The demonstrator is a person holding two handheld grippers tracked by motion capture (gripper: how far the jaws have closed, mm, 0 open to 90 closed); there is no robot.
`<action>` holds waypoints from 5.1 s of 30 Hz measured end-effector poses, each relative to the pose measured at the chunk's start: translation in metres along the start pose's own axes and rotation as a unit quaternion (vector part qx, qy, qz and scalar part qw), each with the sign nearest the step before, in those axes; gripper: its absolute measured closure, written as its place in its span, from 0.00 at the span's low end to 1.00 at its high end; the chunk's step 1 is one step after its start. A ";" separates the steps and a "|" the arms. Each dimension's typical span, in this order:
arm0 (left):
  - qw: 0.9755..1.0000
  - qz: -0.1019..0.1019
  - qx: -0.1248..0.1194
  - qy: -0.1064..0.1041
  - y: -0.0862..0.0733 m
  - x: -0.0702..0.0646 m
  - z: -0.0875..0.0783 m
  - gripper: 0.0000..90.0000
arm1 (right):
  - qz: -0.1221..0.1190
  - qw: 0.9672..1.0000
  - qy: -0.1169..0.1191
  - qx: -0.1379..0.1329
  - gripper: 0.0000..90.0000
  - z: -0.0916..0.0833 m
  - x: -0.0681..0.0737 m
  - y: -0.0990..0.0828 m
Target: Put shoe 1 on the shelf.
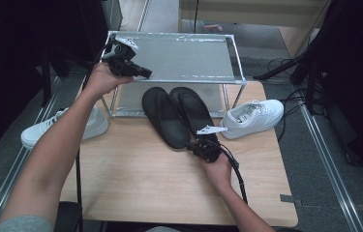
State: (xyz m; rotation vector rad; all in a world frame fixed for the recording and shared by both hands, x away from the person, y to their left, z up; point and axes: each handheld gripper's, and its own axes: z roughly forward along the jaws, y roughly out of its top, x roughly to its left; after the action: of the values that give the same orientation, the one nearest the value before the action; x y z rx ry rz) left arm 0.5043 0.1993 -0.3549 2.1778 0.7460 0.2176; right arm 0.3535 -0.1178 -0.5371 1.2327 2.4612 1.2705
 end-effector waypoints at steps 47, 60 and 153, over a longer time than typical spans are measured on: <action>1.000 -0.015 -0.003 0.002 -0.002 0.001 0.001 1.00 | 0.004 1.000 0.018 -0.024 1.00 0.076 0.030 0.074; 1.000 -0.013 -0.001 0.007 -0.002 0.000 0.001 1.00 | 0.002 1.000 -0.007 -0.026 1.00 0.103 0.030 0.097; 1.000 -0.019 -0.003 0.006 -0.002 0.001 0.002 1.00 | 0.026 0.996 -0.064 -0.049 1.00 -0.063 -0.060 -0.014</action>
State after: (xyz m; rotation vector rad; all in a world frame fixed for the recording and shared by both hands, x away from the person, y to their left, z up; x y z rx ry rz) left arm 0.5049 0.1995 -0.3576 2.1561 0.7911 0.2135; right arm 0.3577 -0.2049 -0.5217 1.3166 2.2656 1.2659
